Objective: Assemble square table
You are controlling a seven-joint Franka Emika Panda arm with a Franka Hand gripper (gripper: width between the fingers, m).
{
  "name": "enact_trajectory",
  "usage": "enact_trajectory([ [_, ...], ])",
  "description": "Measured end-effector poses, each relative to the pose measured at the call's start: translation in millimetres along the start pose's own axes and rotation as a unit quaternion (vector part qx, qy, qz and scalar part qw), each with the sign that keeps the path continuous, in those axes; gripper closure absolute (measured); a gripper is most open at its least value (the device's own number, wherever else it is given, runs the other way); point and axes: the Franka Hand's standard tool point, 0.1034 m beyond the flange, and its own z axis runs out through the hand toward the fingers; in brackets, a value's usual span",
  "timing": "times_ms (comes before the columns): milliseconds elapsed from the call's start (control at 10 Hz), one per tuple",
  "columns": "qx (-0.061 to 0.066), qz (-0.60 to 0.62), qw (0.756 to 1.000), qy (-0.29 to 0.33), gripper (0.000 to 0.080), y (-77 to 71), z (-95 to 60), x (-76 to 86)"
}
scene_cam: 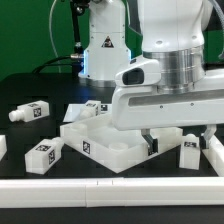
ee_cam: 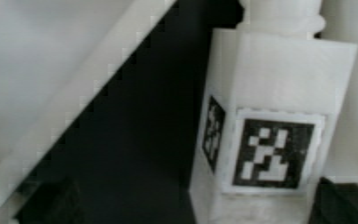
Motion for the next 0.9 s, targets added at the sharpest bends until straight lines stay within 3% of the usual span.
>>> enact_trajectory([
  [200,0.000,0.000,1.000,-0.001,0.0150,-1.4,1.6,-0.9],
  [500,0.000,0.000,1.000,-0.001,0.0518,-1.7,1.5,-0.8],
  [800,0.000,-0.001,1.000,-0.002,0.0517,-2.6,1.0,-1.0],
  [900,0.002,-0.001,1.000,-0.013,0.0517,-10.2,-10.7,-2.4],
])
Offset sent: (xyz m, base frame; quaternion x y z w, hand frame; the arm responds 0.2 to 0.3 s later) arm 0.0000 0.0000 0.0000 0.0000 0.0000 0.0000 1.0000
